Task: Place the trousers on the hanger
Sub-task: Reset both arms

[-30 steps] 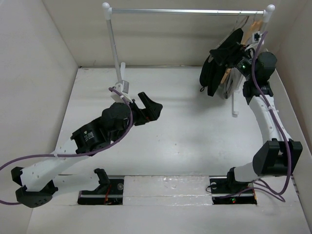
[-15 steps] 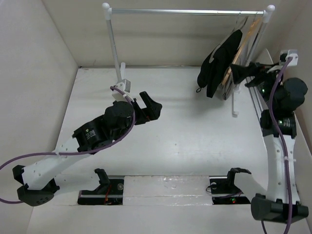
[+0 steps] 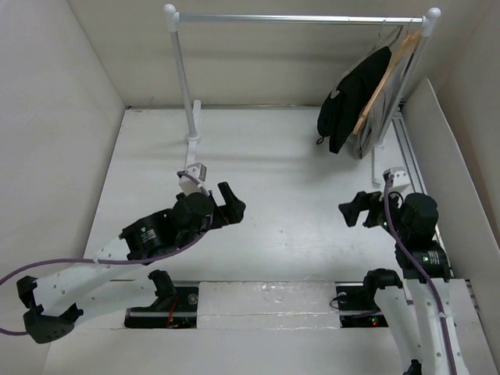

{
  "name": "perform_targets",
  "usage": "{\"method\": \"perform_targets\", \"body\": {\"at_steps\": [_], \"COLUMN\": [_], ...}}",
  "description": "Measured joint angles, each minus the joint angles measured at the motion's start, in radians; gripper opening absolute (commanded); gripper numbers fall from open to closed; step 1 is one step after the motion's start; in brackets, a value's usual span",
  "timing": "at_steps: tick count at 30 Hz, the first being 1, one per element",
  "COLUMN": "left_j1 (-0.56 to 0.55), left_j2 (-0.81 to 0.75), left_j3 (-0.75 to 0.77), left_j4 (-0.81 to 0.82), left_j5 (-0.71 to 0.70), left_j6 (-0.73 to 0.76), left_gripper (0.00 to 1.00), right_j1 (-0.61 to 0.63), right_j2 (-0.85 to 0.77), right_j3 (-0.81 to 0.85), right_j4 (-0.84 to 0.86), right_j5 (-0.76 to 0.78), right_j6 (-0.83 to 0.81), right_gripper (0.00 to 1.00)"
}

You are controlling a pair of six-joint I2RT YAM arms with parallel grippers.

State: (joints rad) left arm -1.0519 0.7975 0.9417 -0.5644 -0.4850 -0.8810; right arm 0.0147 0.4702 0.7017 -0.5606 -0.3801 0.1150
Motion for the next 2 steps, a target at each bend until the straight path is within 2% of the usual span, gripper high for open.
{"method": "perform_targets", "body": {"at_steps": [2], "left_j1": [0.000], "left_j2": [0.013], "left_j3": [-0.027], "left_j4": [0.006], "left_j5": [0.018], "left_j6": [-0.005], "left_gripper": [0.99], "right_j1": [0.000], "right_j2": [-0.020], "right_j3": [-0.027], "right_j4": [-0.056], "right_j5": [0.008], "right_j6": [-0.025], "right_gripper": [1.00]}}
